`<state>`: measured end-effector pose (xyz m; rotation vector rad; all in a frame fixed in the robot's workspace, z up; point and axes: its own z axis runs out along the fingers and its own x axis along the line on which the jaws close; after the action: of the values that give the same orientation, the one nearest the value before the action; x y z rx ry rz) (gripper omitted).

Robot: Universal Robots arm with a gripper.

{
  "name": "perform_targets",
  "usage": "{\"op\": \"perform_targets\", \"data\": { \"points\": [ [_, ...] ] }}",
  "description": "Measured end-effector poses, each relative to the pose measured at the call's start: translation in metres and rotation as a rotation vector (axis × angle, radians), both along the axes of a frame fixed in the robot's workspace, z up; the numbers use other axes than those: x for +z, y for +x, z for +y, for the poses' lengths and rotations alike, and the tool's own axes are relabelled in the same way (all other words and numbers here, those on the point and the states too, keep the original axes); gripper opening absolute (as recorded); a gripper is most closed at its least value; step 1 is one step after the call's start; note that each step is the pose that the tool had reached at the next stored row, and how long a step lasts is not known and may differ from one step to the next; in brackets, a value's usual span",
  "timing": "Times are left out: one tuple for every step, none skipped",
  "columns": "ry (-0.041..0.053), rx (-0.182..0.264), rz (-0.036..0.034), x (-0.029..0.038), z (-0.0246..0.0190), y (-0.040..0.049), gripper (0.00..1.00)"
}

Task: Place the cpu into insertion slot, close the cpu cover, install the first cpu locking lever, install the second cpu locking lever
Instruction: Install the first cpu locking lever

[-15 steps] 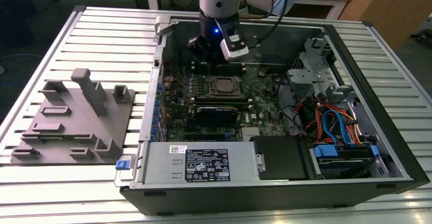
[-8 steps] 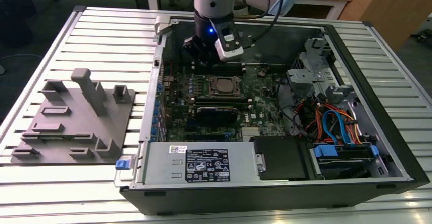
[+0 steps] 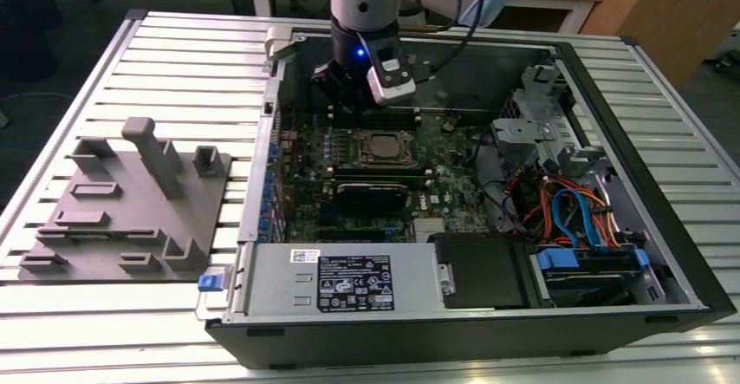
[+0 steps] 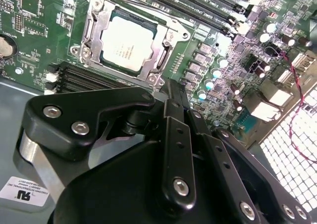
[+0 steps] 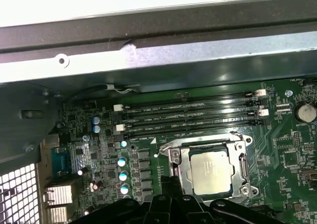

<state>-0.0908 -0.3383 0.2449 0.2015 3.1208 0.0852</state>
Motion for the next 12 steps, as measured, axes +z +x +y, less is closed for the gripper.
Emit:
{"op": "perform_targets", "data": {
  "points": [
    [-0.0001,0.000,0.0001,0.0000,0.0000,-0.0006,0.10],
    [0.0000,0.000,0.0000,0.0000,0.0000,-0.0012,0.10],
    [0.0000,0.000,0.0000,0.0000,0.0000,-0.0015,0.10],
    [-0.0001,0.000,0.0001,0.0000,0.0000,-0.0015,0.10],
    [0.0000,0.000,0.0000,0.0000,0.0000,-0.0018,0.10],
    [0.0000,0.000,0.0000,0.0000,0.0000,-0.0021,0.10],
    [0.0000,0.000,0.0000,0.0000,0.0000,-0.0021,0.10],
    [0.0000,0.000,0.0000,0.0000,0.0000,-0.0022,0.10],
    [-0.0001,0.000,0.0001,0.0000,0.0000,-0.0025,0.10],
    [0.0000,0.000,0.0000,0.0000,0.0000,-0.0030,0.10],
    [0.0000,0.000,0.0000,0.0000,0.0000,-0.0035,0.10],
    [0.0000,0.000,0.0000,0.0000,0.0000,-0.0041,0.10]
  ]
}}
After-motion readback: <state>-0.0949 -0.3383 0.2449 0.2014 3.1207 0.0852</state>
